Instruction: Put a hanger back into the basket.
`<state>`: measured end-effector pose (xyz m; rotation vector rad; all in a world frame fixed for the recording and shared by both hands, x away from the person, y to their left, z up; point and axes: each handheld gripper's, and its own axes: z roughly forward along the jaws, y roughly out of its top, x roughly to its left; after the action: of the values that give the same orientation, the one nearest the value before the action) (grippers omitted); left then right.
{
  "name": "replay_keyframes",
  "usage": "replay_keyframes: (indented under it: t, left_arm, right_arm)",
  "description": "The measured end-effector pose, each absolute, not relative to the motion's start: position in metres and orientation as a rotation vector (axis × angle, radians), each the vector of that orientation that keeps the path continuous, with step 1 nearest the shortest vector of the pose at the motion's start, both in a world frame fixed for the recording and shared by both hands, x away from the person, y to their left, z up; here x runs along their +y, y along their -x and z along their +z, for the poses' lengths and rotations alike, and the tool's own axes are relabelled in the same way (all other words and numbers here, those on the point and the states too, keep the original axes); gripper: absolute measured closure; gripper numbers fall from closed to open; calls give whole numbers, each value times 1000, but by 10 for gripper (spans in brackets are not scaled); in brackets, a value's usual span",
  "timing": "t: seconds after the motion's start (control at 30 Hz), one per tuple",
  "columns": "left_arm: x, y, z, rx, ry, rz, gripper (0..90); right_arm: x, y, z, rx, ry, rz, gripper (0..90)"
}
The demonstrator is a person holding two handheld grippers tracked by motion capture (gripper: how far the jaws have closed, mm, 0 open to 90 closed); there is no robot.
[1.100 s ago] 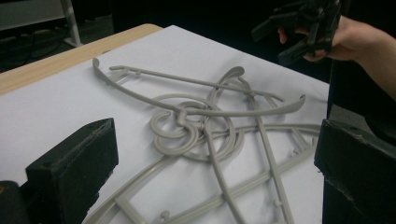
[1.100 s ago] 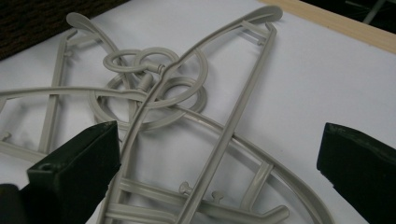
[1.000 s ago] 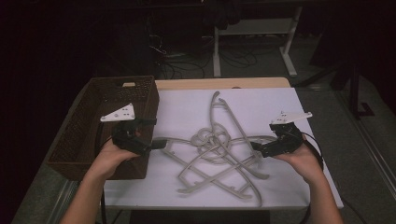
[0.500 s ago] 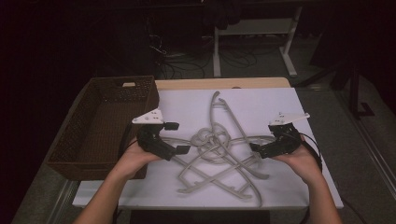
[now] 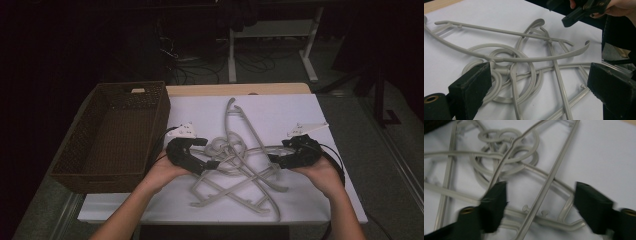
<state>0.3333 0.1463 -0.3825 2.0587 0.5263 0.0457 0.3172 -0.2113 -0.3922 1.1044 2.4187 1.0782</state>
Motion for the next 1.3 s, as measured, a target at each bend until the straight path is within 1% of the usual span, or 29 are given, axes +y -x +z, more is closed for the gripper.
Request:
replay_keyframes:
  t: [0.03,0.07,0.1,0.13,0.17,0.2,0.23,0.27,0.3,0.33,0.4,0.63,0.87,1.3]
  left_arm:
    - [147,-334,-384,526,-2061,45,52]
    - [148,-334,-386,532,-2060,44,49]
    - [148,-334,-386,532,-2060,44,49]
    - [149,-334,-387,532,-2062,44,49]
    - [149,-334,-387,532,-2062,44,49]
    - [149,-334,-388,535,-2062,46,49]
    - [149,-334,-388,535,-2062,46,49]
    - [150,-334,-389,536,-2062,46,49]
    - [150,-334,-389,536,-2062,46,49]
    - [150,-334,-389,537,-2066,49,49]
    - [150,-334,-390,537,-2068,54,48]
    - [151,-334,-391,537,-2074,54,46]
    - [152,-334,-392,539,-2078,54,46]
    - [153,-335,-393,548,-2083,56,46]
  right_arm:
    - [-211,-318,-394,2424,-1107,1065,437]
    - [-212,-318,-398,2455,-1109,1048,570]
    - [-212,-318,-398,2455,-1109,1048,570]
    - [-212,-319,-402,2487,-1114,1017,695]
    - [-212,-319,-402,2487,-1114,1017,695]
    - [-211,-319,-407,2514,-1105,982,775]
    - [-211,-319,-407,2514,-1105,982,775]
    - [-210,-320,-411,2539,-1105,949,839]
    - [-210,-320,-411,2539,-1105,949,839]
    - [-211,-320,-413,2550,-1106,936,877]
    - [-211,-321,-417,2558,-1096,907,891]
    - [-213,-321,-430,2621,-1118,872,893]
    - [-213,-320,-432,2667,-1105,904,893]
    - [-189,-313,-431,2762,-939,1066,892]
